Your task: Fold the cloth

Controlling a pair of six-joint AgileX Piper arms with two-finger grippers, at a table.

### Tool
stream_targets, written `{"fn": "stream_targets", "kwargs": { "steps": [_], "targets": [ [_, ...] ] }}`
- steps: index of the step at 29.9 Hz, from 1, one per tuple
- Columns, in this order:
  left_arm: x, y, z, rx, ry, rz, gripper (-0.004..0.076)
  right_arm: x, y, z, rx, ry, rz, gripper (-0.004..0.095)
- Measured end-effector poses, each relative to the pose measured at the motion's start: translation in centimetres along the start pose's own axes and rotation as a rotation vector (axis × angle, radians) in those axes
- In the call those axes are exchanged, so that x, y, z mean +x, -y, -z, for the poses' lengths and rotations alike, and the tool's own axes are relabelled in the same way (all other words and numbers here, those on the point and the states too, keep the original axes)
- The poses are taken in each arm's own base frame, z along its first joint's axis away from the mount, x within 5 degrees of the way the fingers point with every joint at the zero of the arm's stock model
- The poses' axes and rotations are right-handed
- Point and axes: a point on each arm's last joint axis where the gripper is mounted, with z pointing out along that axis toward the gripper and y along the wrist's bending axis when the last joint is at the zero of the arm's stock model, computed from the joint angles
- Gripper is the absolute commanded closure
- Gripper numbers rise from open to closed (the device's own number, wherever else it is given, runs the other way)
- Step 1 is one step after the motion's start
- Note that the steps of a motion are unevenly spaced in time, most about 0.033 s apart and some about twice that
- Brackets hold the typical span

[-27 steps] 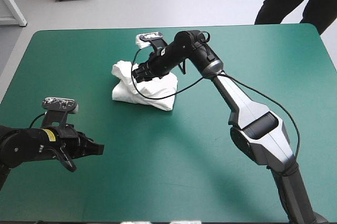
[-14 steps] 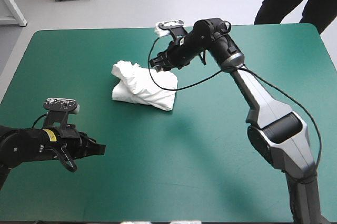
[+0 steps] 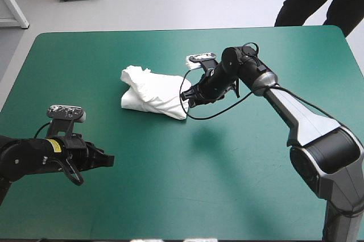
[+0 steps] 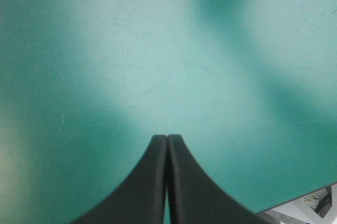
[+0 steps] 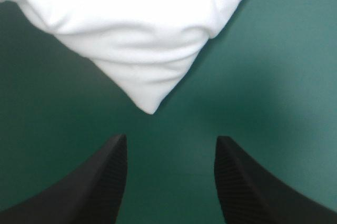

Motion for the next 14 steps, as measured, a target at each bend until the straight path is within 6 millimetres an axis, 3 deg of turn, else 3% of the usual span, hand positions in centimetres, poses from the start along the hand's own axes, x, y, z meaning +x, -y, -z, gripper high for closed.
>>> {"fn": "stream_targets", "kwargs": {
  "steps": [8, 14],
  "targets": [
    [0.0, 0.0, 0.0, -0.001, 0.001, 0.000, 0.0733, -0.5, 1.2, -4.7, -0.040, -0.011, -0.017, 0.0426],
    [0.0, 0.0, 0.0, -0.002, 0.001, -0.001, 0.0733, -0.7, 1.8, -6.5, -0.037, 0.012, -0.024, 0.0426]
  ]
}}
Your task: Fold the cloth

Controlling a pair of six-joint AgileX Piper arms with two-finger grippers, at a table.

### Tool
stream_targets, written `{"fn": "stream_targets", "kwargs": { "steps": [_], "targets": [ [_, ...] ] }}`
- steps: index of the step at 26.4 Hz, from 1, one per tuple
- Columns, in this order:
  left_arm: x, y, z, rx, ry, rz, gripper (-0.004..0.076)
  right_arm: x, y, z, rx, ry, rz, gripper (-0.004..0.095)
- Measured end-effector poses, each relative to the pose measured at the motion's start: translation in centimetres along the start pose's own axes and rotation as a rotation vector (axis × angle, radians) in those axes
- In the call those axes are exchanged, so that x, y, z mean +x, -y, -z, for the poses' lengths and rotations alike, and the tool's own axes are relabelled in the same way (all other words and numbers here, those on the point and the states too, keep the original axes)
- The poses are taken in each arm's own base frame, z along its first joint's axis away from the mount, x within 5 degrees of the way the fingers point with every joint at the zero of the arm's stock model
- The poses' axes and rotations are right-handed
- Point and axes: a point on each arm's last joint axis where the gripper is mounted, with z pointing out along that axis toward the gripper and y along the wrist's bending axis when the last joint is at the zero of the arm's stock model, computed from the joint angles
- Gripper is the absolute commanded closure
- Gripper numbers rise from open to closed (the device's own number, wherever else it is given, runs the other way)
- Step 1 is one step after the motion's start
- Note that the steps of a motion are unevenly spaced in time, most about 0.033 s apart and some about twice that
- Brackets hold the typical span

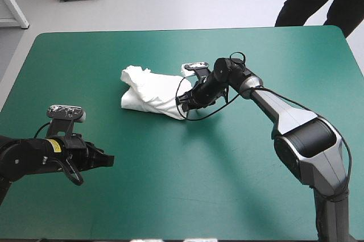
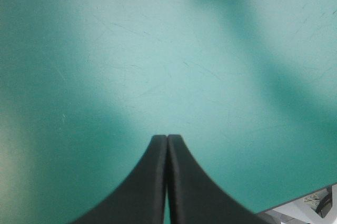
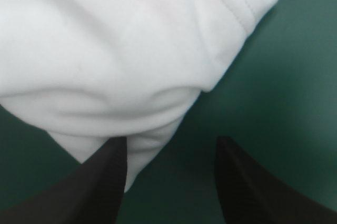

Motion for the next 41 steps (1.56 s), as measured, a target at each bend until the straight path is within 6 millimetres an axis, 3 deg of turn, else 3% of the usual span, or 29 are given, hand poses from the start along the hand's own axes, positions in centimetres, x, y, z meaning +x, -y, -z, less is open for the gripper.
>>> {"fn": "stream_targets", "kwargs": {
  "steps": [6, 8, 10, 14, 22, 31, 34, 38, 41],
  "targets": [
    [0.0, 0.0, 0.0, -0.002, 0.002, -0.001, 0.0733, -0.3, 0.2, -1.1, -0.028, 0.029, -0.021, 0.0428],
    [-0.1, 0.0, 0.0, -0.003, 0.006, -0.001, 0.0733, -0.4, 0.2, -1.8, -0.053, 0.030, -0.020, 0.0473],
    [-0.1, 0.0, 0.0, -0.003, 0.007, -0.001, 0.0733, -0.5, 0.2, -2.1, -0.079, 0.037, -0.033, 0.0582],
    [-0.1, 0.0, 0.0, -0.003, 0.010, -0.001, 0.0733, -0.5, 0.2, -2.7, -0.095, 0.029, -0.049, 0.0926],
    [-0.1, 0.0, 0.0, -0.003, 0.015, -0.002, 0.0733, -0.6, 0.5, -2.3, -0.041, -0.027, -0.030, 0.0916],
    [-0.1, 0.0, 0.0, -0.003, 0.016, -0.002, 0.0733, 0.2, 1.9, -0.3, 0.137, -0.175, 0.009, 0.0925],
    [-0.1, 0.0, 0.0, -0.003, 0.015, -0.002, 0.0733, 0.9, 3.5, 0.8, 0.188, -0.201, -0.009, 0.0925],
    [-0.1, 0.0, 0.0, -0.004, 0.012, -0.002, 0.0733, 4.5, 10.1, 5.6, 0.334, -0.255, -0.128, 0.0925],
    [-0.1, 0.0, 0.0, -0.004, 0.012, -0.002, 0.0733, 8.5, 15.8, 10.7, 0.452, -0.258, -0.266, 0.0925]
  ]
}}
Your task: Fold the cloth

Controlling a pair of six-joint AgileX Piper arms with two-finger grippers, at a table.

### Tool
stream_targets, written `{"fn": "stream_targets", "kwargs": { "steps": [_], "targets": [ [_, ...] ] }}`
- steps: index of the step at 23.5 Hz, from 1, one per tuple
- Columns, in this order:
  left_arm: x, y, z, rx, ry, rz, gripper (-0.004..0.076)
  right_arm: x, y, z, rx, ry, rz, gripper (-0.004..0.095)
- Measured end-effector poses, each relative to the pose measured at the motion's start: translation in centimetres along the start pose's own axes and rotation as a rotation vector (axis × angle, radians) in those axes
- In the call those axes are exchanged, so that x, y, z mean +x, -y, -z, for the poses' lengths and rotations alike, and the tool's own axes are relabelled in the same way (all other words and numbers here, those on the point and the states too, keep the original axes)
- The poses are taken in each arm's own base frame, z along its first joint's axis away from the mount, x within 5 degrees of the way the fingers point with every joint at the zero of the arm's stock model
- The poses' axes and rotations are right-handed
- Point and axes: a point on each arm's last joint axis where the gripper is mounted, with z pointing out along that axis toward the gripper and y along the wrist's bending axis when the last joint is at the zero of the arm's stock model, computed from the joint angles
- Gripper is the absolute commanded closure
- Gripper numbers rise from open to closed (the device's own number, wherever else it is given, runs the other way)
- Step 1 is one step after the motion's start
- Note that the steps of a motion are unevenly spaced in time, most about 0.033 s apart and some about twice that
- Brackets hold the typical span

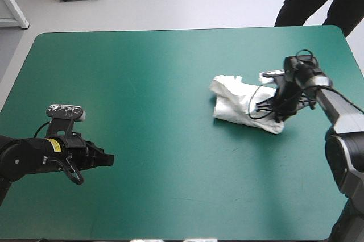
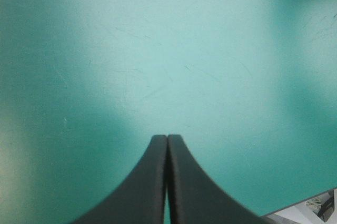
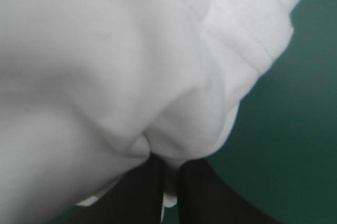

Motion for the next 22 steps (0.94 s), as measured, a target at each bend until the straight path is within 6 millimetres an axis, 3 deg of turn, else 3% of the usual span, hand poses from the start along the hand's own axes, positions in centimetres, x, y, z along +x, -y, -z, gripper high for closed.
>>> {"fn": "stream_targets", "kwargs": {
  "steps": [3, 4, 8, 12, 17, 20, 22],
  "targets": [
    [0.0, 0.0, 0.0, 0.000, 0.000, 0.000, 0.0733, 2.7, 5.8, 1.4, 0.038, 0.025, -0.155, 0.0925],
    [0.0, 0.0, 0.0, -0.001, 0.000, 0.000, 0.0733, 4.0, 8.7, 2.2, 0.053, 0.043, -0.239, 0.0925],
    [0.0, 0.0, 0.0, -0.001, -0.001, 0.000, 0.0733, 6.8, 15.0, 2.7, 0.087, 0.057, -0.433, 0.0925],
    [0.0, 0.0, 0.0, -0.001, -0.001, 0.000, 0.0733, 8.2, 17.5, 2.9, 0.114, 0.060, -0.504, 0.0925],
    [0.0, 0.0, 0.0, -0.003, 0.000, -0.001, 0.0733, 8.6, 18.3, 3.0, 0.119, 0.073, -0.528, 0.0913],
    [0.0, 0.0, 0.0, -0.003, 0.001, -0.002, 0.0733, 8.4, 18.2, 3.0, 0.107, 0.085, -0.533, 0.0786],
    [0.0, 0.0, 0.0, -0.003, 0.001, -0.002, 0.0733, 8.4, 18.2, 3.0, 0.104, 0.086, -0.536, 0.0637]
  ]
}}
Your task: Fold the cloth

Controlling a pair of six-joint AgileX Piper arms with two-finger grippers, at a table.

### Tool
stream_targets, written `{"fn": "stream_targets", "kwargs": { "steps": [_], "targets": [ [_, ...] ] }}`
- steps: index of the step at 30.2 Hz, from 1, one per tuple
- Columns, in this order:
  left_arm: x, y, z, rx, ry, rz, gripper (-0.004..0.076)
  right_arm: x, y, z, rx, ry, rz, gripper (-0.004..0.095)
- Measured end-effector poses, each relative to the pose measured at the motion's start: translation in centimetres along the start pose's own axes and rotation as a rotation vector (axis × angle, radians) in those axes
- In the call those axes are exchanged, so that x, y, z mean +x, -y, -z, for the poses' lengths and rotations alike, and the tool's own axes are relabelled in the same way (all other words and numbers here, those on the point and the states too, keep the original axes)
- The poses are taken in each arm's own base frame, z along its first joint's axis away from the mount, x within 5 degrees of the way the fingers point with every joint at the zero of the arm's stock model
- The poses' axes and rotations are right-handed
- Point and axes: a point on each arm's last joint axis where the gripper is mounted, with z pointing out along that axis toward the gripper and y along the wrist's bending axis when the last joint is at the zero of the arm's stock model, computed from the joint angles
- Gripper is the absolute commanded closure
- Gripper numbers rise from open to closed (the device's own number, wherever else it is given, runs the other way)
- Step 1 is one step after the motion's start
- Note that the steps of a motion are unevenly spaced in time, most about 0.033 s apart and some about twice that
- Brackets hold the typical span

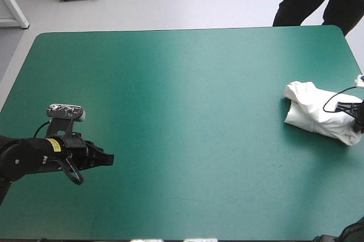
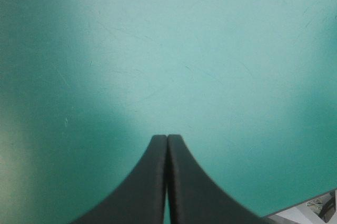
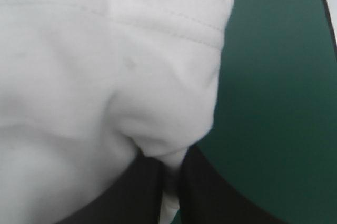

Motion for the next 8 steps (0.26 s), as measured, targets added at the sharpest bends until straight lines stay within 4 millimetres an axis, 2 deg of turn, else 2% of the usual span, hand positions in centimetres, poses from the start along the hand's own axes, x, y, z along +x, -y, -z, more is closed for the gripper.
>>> {"fn": "stream_targets", "kwargs": {
  "steps": [4, 8],
  "targets": [
    [-0.01, 0.00, 0.00, 0.000, 0.001, 0.000, 0.0733, 0.01, -0.08, 0.00, -0.009, -0.001, -0.005, 0.0395],
    [-0.02, 0.00, 0.00, 0.000, 0.002, 0.000, 0.0733, 0.13, -0.13, 0.23, -0.014, -0.004, -0.011, 0.0393]
  ]
}}
